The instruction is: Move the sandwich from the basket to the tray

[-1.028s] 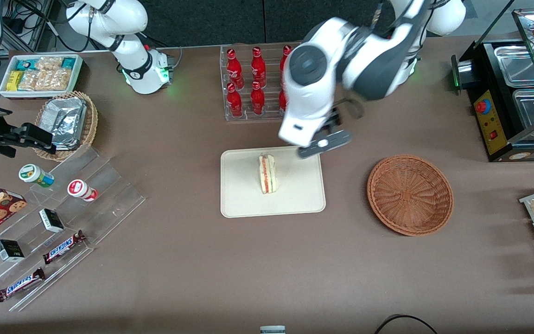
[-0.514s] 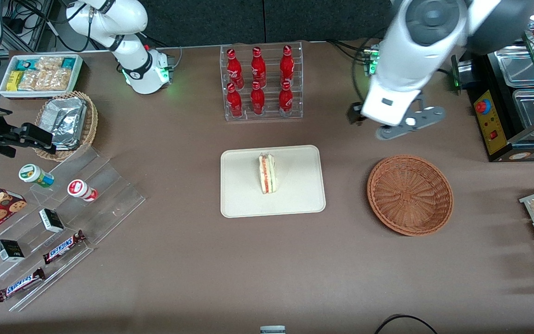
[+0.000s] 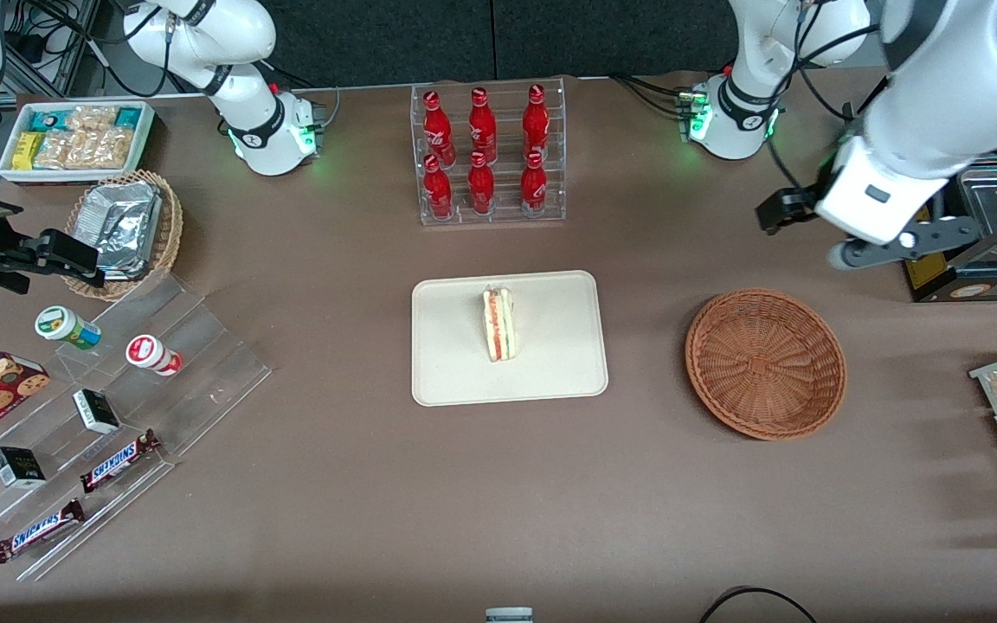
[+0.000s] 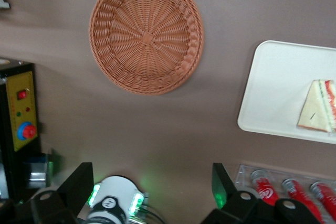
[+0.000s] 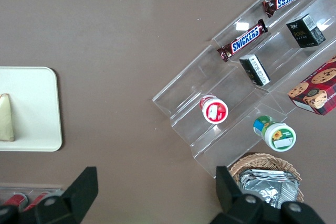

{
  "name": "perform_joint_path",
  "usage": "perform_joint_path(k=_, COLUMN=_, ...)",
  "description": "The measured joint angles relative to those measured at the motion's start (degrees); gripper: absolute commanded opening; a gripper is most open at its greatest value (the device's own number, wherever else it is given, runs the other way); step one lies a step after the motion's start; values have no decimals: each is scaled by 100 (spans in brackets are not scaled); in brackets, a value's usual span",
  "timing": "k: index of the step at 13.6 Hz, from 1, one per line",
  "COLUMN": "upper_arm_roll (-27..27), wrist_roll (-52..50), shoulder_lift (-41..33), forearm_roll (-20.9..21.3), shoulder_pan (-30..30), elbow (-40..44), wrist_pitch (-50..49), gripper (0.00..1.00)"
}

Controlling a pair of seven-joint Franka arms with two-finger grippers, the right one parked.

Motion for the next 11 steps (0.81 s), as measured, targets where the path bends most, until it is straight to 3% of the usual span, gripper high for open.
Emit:
perform_joint_path(k=4, upper_arm_roll=529, wrist_roll=770, shoulder_lift=-90, forearm_roll=-8, shoulder_pan=66, elbow=-4, wrist_pitch=-80, gripper=99)
perform_joint_path(k=6, upper_arm_roll=435, wrist_roll=1142, shoulder_lift=-144, forearm_roll=-199, shoulder_pan=594, elbow=-8, wrist_pitch=-92, gripper=99)
perform_joint_path(k=7, upper_arm_roll=76, wrist_roll=1309, shoulder_lift=-169, forearm_roll=-304, shoulder_pan=1107, elbow=-12, wrist_pitch=-105, gripper=99)
perform_joint_path(k=11, upper_arm_roll=-2217, wrist_roll=1404, shoulder_lift=-249, forearm_roll=-324, shoulder_pan=3268, elbow=-21, wrist_pitch=-139, gripper=99)
